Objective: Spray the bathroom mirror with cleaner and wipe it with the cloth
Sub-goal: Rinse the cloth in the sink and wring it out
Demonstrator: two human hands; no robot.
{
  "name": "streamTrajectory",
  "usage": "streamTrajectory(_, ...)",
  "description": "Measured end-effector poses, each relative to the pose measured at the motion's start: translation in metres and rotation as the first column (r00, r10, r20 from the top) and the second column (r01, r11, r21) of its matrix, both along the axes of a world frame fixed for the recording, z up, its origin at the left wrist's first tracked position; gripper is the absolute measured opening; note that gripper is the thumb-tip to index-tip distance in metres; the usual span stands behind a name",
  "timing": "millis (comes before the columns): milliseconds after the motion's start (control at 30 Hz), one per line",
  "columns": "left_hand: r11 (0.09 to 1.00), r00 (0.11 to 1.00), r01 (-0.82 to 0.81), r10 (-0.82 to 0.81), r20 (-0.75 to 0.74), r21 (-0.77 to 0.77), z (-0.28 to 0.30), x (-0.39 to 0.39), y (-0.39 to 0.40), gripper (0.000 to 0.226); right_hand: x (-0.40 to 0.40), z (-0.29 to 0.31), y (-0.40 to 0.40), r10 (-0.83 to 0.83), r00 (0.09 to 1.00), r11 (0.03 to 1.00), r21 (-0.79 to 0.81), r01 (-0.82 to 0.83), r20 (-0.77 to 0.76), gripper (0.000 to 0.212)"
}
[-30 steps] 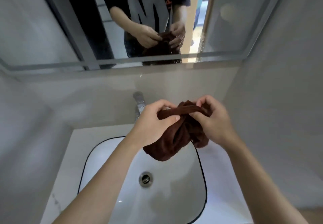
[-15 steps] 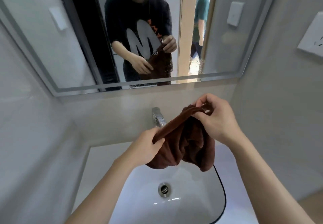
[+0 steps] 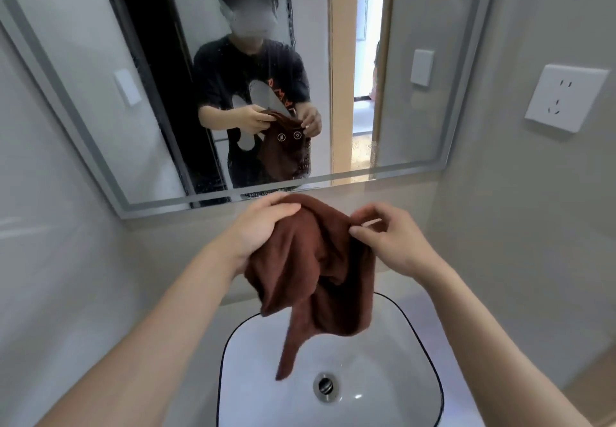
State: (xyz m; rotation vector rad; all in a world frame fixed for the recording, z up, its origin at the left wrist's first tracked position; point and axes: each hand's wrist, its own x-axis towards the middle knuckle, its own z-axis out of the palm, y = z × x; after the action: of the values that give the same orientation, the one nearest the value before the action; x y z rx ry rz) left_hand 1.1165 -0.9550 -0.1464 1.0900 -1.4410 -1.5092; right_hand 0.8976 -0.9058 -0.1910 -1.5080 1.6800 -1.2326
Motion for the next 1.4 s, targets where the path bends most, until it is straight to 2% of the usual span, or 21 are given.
streamTrajectory(67,0.999,0.998,-0.030,0.032,-0.062,0.025,0.011,-0.011,-0.002,0.021,0.016,0.004,0.004,0.007,0.998,0.999,-0.036,-0.010,-0.064,0.018)
streamTrajectory(133,0.996,0.995,-0.077,0.079,-0.054,0.041,0.018,-0.021,-0.004,0.020,0.031,0.012,0.012,0.035,0.996,0.995,-0.089,-0.041,-0.077,0.018)
streamTrajectory(233,0.982,0.983,-0.145,0.156,-0.096,0.120,0.026,-0.027,-0.009,0.016,0.040,0.027,0.028,0.098,0.993,0.982,-0.167,-0.087,0.059,0.010)
streamTrajectory(300,0.963,0.974,-0.159,0.189,-0.127,0.216,0.031,-0.026,-0.013,0.017,0.040,0.035,0.037,0.120,0.988,0.979,-0.178,-0.101,0.097,0.013)
streamTrajectory(367,0.938,0.959,-0.152,0.216,-0.184,0.311,0.036,-0.025,-0.015,0.024,0.040,0.042,0.043,0.121,0.992,0.978,-0.173,-0.116,0.018,0.035)
streamTrajectory(500,0.913,0.914,-0.108,0.248,-0.322,0.394,0.040,-0.027,-0.013,0.039,0.041,0.052,0.049,0.193,0.953,0.963,-0.139,-0.230,-0.235,0.089)
streamTrajectory(567,0.901,0.892,-0.085,0.259,-0.371,0.425,0.039,-0.028,-0.013,0.039,0.042,0.048,0.048,0.153,0.911,0.967,-0.131,-0.217,-0.384,0.101)
streamTrajectory(633,0.903,0.889,-0.101,0.270,-0.369,0.417,0.037,-0.029,-0.015,0.037,0.044,0.039,0.040,-0.006,0.869,0.963,-0.237,-0.128,-0.494,0.081)
streamTrajectory(700,0.914,0.911,-0.118,0.255,-0.324,0.389,0.035,-0.030,-0.018,0.030,0.043,0.035,0.030,-0.153,0.892,0.925,-0.379,-0.022,-0.425,0.046)
streamTrajectory(733,0.921,0.923,-0.118,0.240,-0.302,0.372,0.034,-0.030,-0.019,0.025,0.041,0.036,0.025,-0.175,0.919,0.912,-0.409,0.016,-0.354,0.035)
streamTrajectory(833,0.933,0.959,-0.108,0.189,-0.212,0.344,0.037,-0.027,-0.018,0.016,0.035,0.058,0.013,-0.143,0.979,0.904,-0.421,0.071,-0.143,0.034)
streamTrajectory(933,0.956,0.992,-0.061,0.089,-0.086,0.287,0.037,-0.021,-0.022,0.044,0.030,0.089,-0.006,-0.066,0.998,0.936,-0.349,0.054,-0.023,0.032)
streamTrajectory(967,0.966,0.999,-0.014,0.023,-0.034,0.259,0.040,-0.018,-0.021,0.046,0.028,0.098,-0.012,-0.053,0.998,0.941,-0.335,0.046,-0.013,0.032)
streamTrajectory(1067,0.980,0.993,0.084,-0.097,0.064,0.183,0.044,-0.005,-0.024,0.017,0.026,0.126,-0.019,-0.027,0.999,0.938,-0.345,0.019,-0.020,0.033)
streamTrajectory(1100,0.982,0.992,0.075,-0.090,0.084,0.173,0.045,-0.001,-0.024,0.015,0.027,0.135,-0.020,-0.012,0.999,0.933,-0.360,0.000,-0.030,0.029)
streamTrajectory(1200,0.991,0.988,0.053,-0.071,0.140,0.125,0.039,0.010,-0.022,0.030,0.036,0.155,-0.022,0.033,0.998,0.919,-0.391,-0.053,-0.059,0.018)
streamTrajectory(1267,0.991,0.988,0.115,-0.121,0.097,0.069,0.030,0.015,-0.017,0.056,0.043,0.162,-0.023,0.061,0.997,0.917,-0.393,-0.071,-0.038,0.015)
streamTrajectory(1333,0.980,0.980,0.198,-0.199,-0.010,-0.035,0.018,0.015,-0.010,0.082,0.047,0.165,-0.023,0.078,0.997,0.918,-0.389,-0.074,-0.005,0.014)
streamTrajectory(1400,0.952,0.968,0.250,-0.251,0.015,-0.176,0.011,0.011,0.004,0.091,0.049,0.165,-0.022,0.102,0.994,0.921,-0.381,-0.083,0.031,0.017)
